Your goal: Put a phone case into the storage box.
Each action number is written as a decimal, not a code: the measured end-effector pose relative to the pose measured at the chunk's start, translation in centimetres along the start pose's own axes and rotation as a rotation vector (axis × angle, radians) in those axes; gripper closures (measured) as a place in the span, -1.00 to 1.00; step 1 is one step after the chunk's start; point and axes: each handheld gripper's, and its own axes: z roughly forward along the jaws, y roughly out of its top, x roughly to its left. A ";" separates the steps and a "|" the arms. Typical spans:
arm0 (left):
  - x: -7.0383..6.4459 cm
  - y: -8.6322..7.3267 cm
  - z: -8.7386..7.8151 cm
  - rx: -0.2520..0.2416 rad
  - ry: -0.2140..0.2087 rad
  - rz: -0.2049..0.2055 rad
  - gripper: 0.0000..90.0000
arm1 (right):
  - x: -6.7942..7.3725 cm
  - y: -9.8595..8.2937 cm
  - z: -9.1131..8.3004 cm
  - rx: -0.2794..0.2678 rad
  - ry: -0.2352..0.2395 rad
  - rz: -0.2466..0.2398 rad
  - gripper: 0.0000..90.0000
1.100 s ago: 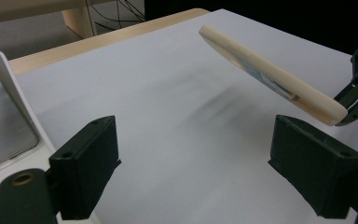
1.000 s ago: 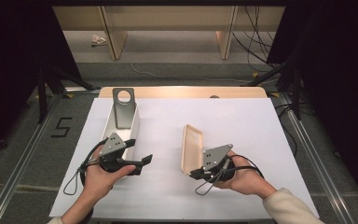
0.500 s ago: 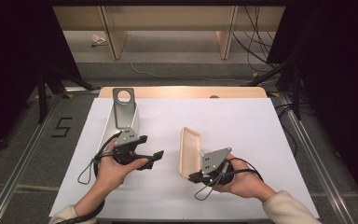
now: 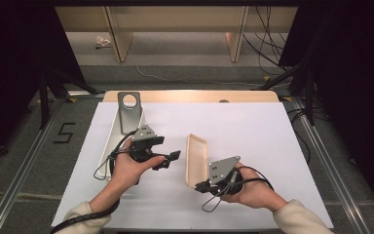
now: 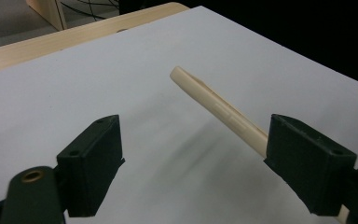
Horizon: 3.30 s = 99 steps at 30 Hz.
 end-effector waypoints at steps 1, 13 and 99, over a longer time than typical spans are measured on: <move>0.0 0.2 0.2 0.003 -0.001 0.001 -0.60 | 0.0 0.0 0.0 -0.001 0.001 0.001 0.96; -0.3 1.7 2.2 0.022 -0.022 -0.031 -0.55 | 0.2 0.2 0.1 -0.004 0.002 -0.014 0.96; 0.3 3.7 0.1 -0.122 -0.021 -0.083 0.82 | -1.2 -1.3 -2.1 -0.162 -0.283 0.233 -0.38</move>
